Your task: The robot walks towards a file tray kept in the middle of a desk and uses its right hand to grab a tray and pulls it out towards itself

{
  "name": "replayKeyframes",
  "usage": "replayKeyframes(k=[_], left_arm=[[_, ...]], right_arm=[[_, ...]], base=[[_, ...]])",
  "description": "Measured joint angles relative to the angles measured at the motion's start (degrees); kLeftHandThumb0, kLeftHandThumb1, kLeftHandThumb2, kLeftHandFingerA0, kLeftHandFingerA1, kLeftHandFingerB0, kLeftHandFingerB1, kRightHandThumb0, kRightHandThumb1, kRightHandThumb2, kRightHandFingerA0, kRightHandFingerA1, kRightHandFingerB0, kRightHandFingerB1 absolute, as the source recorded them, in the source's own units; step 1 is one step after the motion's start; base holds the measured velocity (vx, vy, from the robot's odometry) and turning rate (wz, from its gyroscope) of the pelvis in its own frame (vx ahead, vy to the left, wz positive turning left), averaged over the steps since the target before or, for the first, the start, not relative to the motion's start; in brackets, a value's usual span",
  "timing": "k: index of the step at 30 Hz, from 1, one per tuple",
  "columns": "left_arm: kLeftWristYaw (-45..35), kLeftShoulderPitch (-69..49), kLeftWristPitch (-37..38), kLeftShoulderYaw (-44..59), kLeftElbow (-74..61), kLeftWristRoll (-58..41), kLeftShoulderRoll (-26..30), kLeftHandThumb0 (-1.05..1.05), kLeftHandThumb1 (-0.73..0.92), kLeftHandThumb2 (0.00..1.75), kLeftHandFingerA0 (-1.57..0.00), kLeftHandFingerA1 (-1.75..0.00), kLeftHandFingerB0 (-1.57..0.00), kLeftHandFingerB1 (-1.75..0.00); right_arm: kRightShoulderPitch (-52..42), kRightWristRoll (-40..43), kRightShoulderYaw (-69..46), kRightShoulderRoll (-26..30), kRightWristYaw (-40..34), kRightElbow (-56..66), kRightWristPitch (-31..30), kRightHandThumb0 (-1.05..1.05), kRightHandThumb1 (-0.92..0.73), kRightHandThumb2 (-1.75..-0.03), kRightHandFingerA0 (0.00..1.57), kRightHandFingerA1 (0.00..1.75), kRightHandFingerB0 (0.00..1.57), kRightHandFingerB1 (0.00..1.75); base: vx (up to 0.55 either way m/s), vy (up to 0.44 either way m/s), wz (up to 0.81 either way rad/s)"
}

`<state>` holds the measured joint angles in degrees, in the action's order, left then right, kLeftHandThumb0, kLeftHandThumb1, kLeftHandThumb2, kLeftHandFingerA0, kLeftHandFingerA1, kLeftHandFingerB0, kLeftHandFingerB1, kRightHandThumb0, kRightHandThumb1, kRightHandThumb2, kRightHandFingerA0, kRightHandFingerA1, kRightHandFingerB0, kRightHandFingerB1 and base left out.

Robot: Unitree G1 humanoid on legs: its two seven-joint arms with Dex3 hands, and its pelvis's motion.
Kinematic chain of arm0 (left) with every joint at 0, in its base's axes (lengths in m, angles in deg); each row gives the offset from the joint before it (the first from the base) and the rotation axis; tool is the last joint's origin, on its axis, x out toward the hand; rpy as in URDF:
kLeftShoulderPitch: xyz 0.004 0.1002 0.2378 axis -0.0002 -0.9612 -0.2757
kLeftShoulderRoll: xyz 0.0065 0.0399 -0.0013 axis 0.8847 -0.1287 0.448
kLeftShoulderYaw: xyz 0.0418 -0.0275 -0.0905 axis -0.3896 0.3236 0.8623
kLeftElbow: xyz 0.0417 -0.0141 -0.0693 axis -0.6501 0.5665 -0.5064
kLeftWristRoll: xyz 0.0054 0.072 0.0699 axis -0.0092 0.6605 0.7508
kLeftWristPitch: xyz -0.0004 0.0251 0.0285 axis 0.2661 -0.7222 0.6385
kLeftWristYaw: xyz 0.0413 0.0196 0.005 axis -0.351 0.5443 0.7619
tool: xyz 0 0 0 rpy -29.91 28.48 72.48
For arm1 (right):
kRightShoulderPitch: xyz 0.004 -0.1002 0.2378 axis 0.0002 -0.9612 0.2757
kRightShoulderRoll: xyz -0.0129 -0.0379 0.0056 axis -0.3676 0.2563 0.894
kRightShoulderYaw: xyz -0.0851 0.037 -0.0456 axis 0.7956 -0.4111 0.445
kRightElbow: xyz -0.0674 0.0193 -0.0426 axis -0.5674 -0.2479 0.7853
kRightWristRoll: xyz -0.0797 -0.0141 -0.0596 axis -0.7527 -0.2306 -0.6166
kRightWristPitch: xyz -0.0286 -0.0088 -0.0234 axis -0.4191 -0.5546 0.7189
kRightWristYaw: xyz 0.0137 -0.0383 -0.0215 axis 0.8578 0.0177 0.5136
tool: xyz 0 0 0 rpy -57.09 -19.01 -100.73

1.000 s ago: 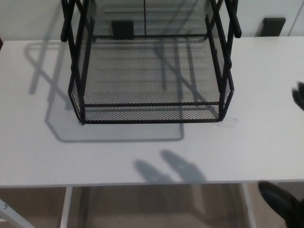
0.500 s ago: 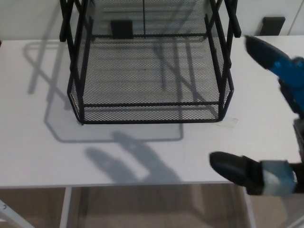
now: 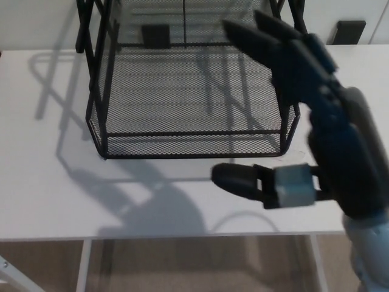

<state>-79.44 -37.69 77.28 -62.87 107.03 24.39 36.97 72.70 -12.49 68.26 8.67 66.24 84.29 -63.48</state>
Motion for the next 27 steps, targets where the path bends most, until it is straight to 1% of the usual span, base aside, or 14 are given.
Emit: replayKeyframes(k=[1, 5, 6, 7, 8, 9, 10, 12, 18, 19, 20, 22, 25, 27], left_arm=[[0.00, 0.00, 0.00, -0.02, -0.20, 0.00, 0.00, -0.43, 0.22, 0.73, -0.59, -0.71, -0.46, -0.63], [0.01, -0.02, 0.00, -0.07, -0.82, 0.03, 0.01, -0.44, 0.21, 0.73, -0.60, -0.71, -0.47, -0.64], [0.01, -0.01, 0.00, -0.10, -1.10, 0.04, 0.01, -0.45, 0.22, 0.73, -0.61, -0.71, -0.47, -0.64], [0.01, -0.02, 0.00, -0.14, -1.26, 0.06, 0.01, -0.43, 0.22, 0.72, -0.61, -0.71, -0.47, -0.63], [0.01, -0.02, 0.00, -0.17, -1.42, 0.08, 0.01, -0.42, 0.21, 0.72, -0.61, -0.72, -0.47, -0.64], [0.01, -0.01, 0.00, -0.20, -1.60, 0.08, 0.01, -0.41, 0.22, 0.72, -0.62, -0.72, -0.47, -0.64], [0.01, -0.02, 0.00, -0.22, -1.72, 0.08, 0.01, -0.42, 0.21, 0.72, -0.62, -0.72, -0.47, -0.63], [0.01, -0.01, 0.00, -0.27, -2.01, 0.10, 0.02, -0.42, 0.22, 0.72, -0.61, -0.72, -0.47, -0.63], [0.01, -0.01, 0.00, -0.58, -2.59, 0.15, 0.02, -0.41, 0.22, 0.72, -0.58, -0.70, -0.46, -0.62], [0.01, -0.01, 0.00, -0.68, -2.69, 0.17, 0.02, -0.42, 0.22, 0.71, -0.59, -0.70, -0.47, -0.62], [0.01, -0.02, 0.00, -0.74, -2.75, 0.19, 0.02, -0.42, 0.23, 0.71, -0.59, -0.70, -0.46, -0.61], [0.01, -0.02, 0.00, -0.87, -2.93, 0.25, 0.03, -0.43, 0.23, 0.71, -0.60, -0.69, -0.46, -0.61], [0.01, -0.01, 0.00, -1.17, -3.28, 0.47, 0.05, -0.45, 0.22, 0.71, -0.61, -0.69, -0.47, -0.61], [0.01, -0.02, 0.00, -1.28, -3.47, 0.56, 0.06, -0.46, 0.22, 0.71, -0.62, -0.69, -0.47, -0.61]], right_arm=[[0.94, -1.14, 0.68, 0.02, 0.00, -0.77, -0.50, -0.73, -0.40, -0.52, 0.01, 0.42, 0.17, 0.34], [3.11, -4.37, 2.53, 0.03, 0.00, -2.70, -2.04, -0.75, -0.42, -0.53, 0.01, 0.41, 0.18, 0.33], [3.63, -5.63, 3.23, 0.04, 0.00, -3.44, -2.59, -0.61, -0.33, -0.79, 0.00, 0.37, 0.10, 0.44], [3.96, -6.47, 3.75, 0.04, 0.00, -3.89, -3.03, -0.61, -0.35, -0.80, 0.02, 0.35, 0.11, 0.43], [4.30, -7.41, 4.34, 0.04, 0.00, -4.34, -3.45, -0.82, -0.45, -0.54, 0.01, 0.40, 0.19, 0.31], [4.63, -8.37, 4.93, 0.04, 0.00, -4.82, -3.91, -0.92, -0.35, -0.70, 0.07, 0.25, 0.17, 0.34], [4.84, -9.04, 5.38, 0.05, 0.00, -5.19, -4.24, -0.93, -0.44, -0.55, 0.00, 0.35, 0.17, 0.31], [5.27, -10.96, 6.71, 0.06, 0.00, -6.19, -5.14, -0.91, -0.33, -0.68, 0.03, 0.23, 0.15, 0.34], [5.88, -16.47, 10.36, 0.09, 0.01, -8.88, -7.64, -0.97, -0.33, -0.70, 0.06, 0.21, 0.13, 0.31], [5.96, -17.49, 11.03, 0.12, 0.01, -9.42, -8.14, -0.95, -0.42, -0.64, 0.00, 0.31, 0.11, 0.32], [6.01, -18.11, 11.44, 0.13, 0.01, -9.76, -8.42, -0.94, -0.32, -0.70, 0.04, 0.18, 0.09, 0.32], [6.05, -19.72, 12.40, 0.17, 0.02, -10.57, -9.16, -0.97, -0.38, -0.74, 0.08, 0.15, 0.09, 0.29], [6.30, -22.76, 14.20, 0.32, 0.02, -11.99, -10.47, -1.01, -0.43, -0.67, 0.00, 0.28, 0.10, 0.31], [6.53, -24.30, 15.05, 0.41, 0.02, -12.79, -11.17, -0.90, -0.35, -0.70, 0.03, 0.23, 0.12, 0.34]], base=[[0.00, 0.000, 0.00], [0.00, 0.000, 0.00], [0.00, 0.000, 0.00], [0.00, 0.000, 0.00], [0.00, 0.000, 0.00], [0.00, 0.000, 0.00], [0.00, 0.000, 0.00], [0.00, 0.000, 0.00], [0.00, 0.000, 0.00], [0.00, 0.000, 0.00], [0.00, 0.000, 0.00], [0.00, 0.000, 0.00], [0.00, 0.000, 0.00], [0.00, 0.000, 0.00]])
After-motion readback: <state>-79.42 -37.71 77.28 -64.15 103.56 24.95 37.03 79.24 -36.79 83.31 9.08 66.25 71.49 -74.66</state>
